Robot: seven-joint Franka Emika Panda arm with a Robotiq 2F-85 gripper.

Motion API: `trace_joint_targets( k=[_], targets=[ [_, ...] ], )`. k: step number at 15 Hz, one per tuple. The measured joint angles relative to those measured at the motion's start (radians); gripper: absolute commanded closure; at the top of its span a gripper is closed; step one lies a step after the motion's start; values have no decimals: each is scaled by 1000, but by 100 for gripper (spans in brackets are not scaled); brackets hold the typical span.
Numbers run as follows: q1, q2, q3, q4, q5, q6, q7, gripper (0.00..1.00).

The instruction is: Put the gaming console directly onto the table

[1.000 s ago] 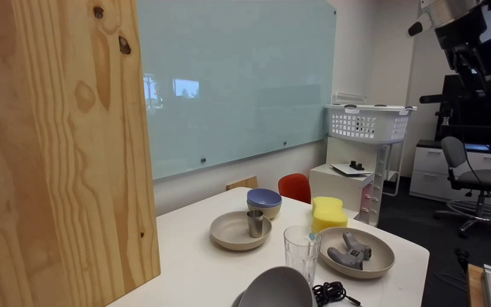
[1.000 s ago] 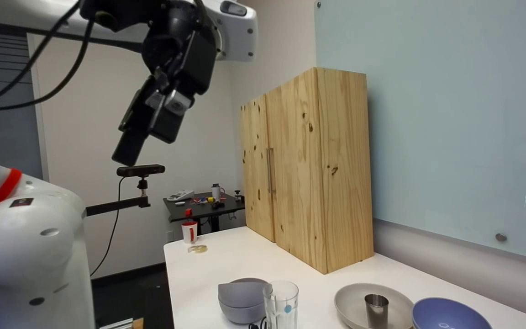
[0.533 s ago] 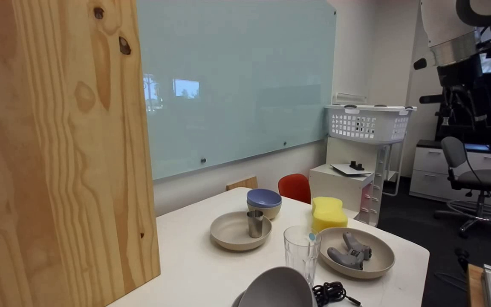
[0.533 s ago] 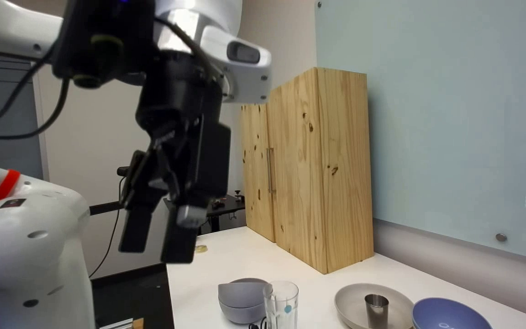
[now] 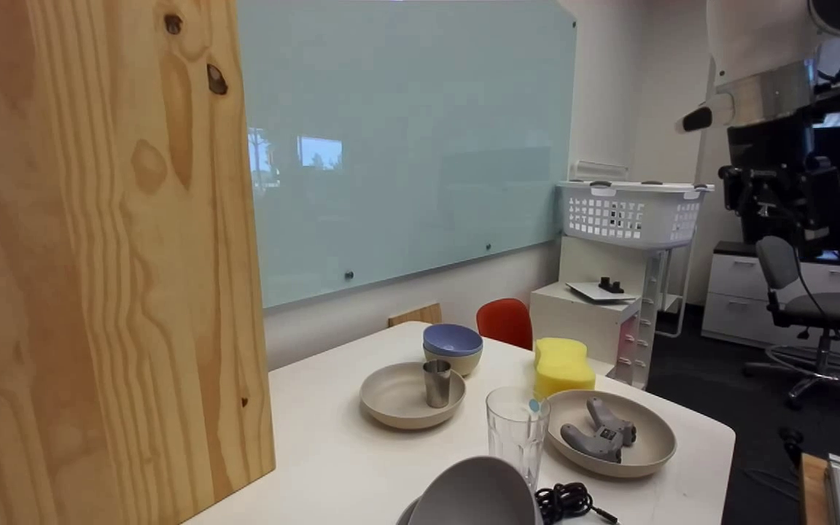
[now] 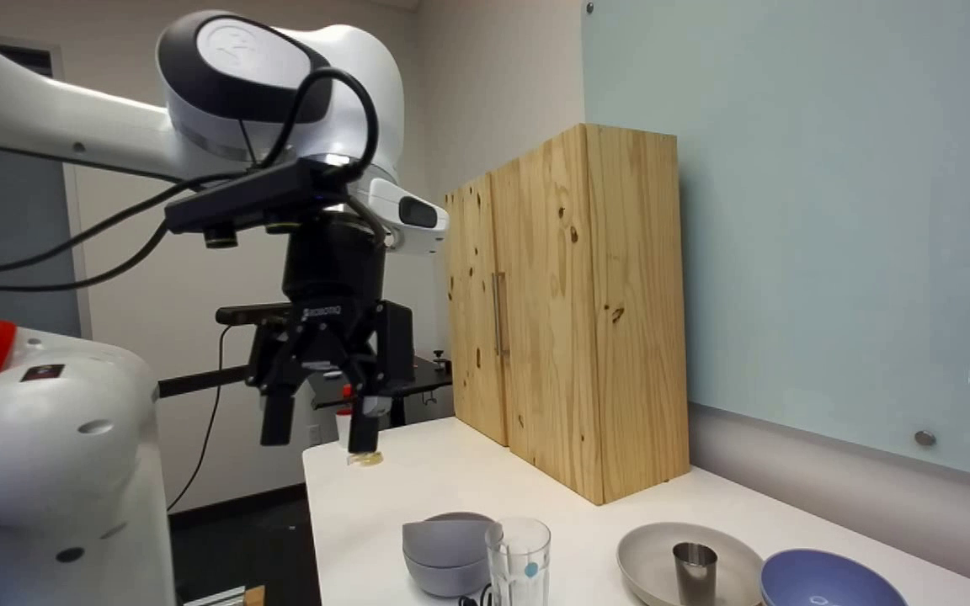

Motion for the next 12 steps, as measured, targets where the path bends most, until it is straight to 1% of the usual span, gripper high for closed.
trace_joint_targets(
  k=[2, 4, 7, 9, 12],
  targets=[
    [20, 9, 35, 5, 37, 16, 0, 0],
    [24, 24, 57, 14, 55, 20, 0, 0],
    [25, 76, 59, 47, 65, 21, 0, 0],
    [25, 125, 68, 94, 73, 21, 1, 0],
    [20, 200, 88, 201, 78, 23, 14, 0]
  ],
)
